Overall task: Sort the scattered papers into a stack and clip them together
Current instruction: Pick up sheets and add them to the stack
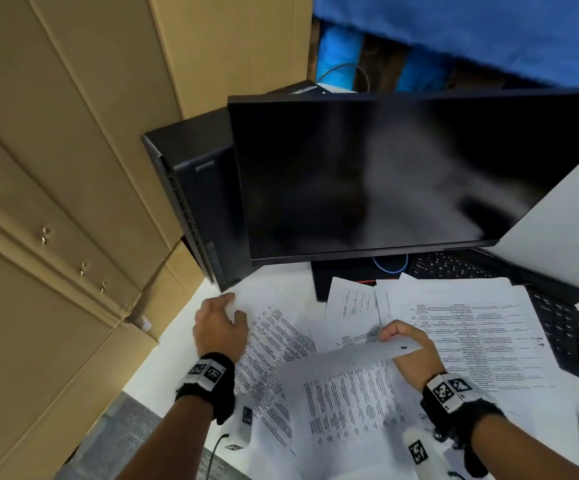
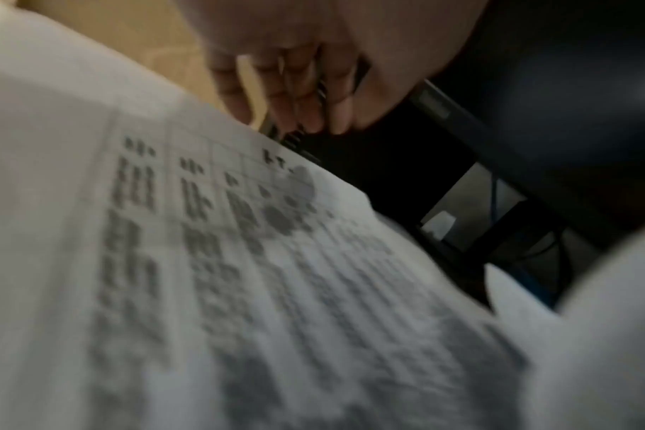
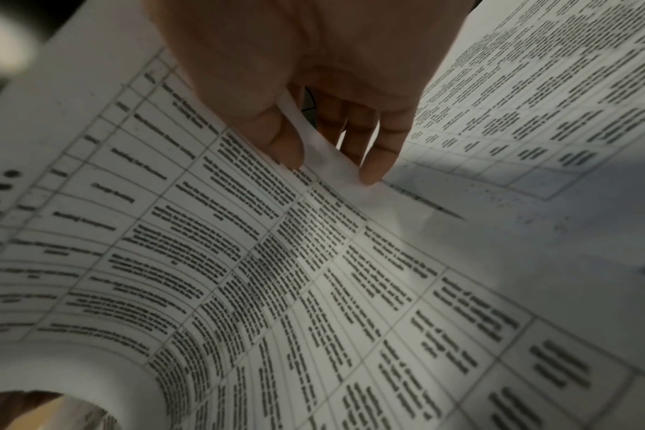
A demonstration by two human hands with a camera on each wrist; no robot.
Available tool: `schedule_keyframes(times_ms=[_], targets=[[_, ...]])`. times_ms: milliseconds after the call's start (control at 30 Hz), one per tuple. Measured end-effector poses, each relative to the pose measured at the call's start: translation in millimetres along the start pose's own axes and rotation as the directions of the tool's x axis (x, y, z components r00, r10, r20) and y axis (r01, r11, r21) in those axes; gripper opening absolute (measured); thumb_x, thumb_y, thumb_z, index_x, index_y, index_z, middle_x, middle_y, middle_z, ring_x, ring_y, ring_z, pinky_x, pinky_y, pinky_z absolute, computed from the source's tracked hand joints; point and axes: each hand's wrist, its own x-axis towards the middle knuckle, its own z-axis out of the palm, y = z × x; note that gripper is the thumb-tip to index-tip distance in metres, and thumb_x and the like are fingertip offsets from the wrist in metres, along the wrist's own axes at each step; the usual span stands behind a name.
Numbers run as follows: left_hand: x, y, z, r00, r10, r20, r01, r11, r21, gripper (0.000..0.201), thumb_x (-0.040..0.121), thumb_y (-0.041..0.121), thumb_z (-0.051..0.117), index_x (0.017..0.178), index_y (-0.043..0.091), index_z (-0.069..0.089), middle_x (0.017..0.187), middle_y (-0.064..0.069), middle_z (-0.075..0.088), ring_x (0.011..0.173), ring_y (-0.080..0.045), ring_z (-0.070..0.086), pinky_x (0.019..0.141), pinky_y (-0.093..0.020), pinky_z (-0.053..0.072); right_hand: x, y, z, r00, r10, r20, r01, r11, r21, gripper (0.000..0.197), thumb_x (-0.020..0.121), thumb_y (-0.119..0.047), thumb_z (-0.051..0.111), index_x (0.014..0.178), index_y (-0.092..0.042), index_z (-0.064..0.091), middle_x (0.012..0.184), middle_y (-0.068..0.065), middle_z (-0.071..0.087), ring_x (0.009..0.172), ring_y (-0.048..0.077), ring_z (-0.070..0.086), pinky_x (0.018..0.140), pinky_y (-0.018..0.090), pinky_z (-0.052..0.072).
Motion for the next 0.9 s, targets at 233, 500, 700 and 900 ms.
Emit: schedule_keyframes(times_ms=[233, 500, 700, 900], targets=[[3.8, -9.2, -6.9, 0.992, 0.080, 0.095, -0.103, 0.956, 0.275, 0.021, 0.089, 0.021, 0.056, 0.103, 0.023, 0.071, 0.104, -0.004, 0.071, 0.094, -0.027, 0.065, 0.086, -0.035, 0.049, -6.4, -12.4, 2.8, 0.999, -0.019, 0.044, 0.019, 1.000, -0.003, 0.035, 0.081, 0.012, 0.053, 0.068, -0.017, 0.065, 0.066, -0.010, 0.066, 0.061, 0.013, 0.054, 0.054, 0.023, 0.039], [-1.7, 40.9, -23.4, 0.864, 0.405, 0.298, -0.374, 0.914, -0.157, 0.009, 0.092, 0.023, 0.063, 0.088, 0.031, 0.065, 0.085, 0.017, 0.068, 0.083, 0.004, 0.062, 0.075, -0.011, 0.044, -7.9, -29.6, 10.4, 0.978, -0.103, 0.183, 0.117, 0.991, -0.066, 0.033, 0.080, 0.006, 0.065, 0.076, -0.026, 0.064, 0.116, -0.010, 0.059, 0.102, 0.013, 0.060, 0.080, 0.025, 0.054], [0.6, 87.3, -36.3, 0.763, 0.503, 0.406, -0.484, 0.861, -0.157, 0.010, 0.091, 0.026, 0.064, 0.084, 0.032, 0.068, 0.077, 0.019, 0.068, 0.080, 0.009, 0.060, 0.077, -0.013, 0.044, 1.9, -67.3, 13.6, 0.947, -0.254, 0.197, 0.271, 0.960, -0.069, 0.016, 0.093, -0.021, 0.059, 0.103, -0.024, 0.071, 0.140, -0.023, 0.038, 0.123, -0.003, 0.043, 0.098, 0.015, 0.032], [-0.2, 118.6, -57.1, 0.743, 0.554, 0.375, -0.554, 0.824, -0.119, 0.020, 0.090, 0.047, 0.057, 0.091, 0.033, 0.071, 0.087, 0.018, 0.071, 0.089, -0.001, 0.065, 0.086, -0.037, 0.054, 6.0, -97.8, 11.1, 0.953, -0.285, 0.099, 0.288, 0.958, -0.016, 0.022, 0.096, -0.022, 0.055, 0.105, -0.013, 0.073, 0.101, -0.021, 0.057, 0.095, -0.005, 0.053, 0.073, -0.004, 0.032]])
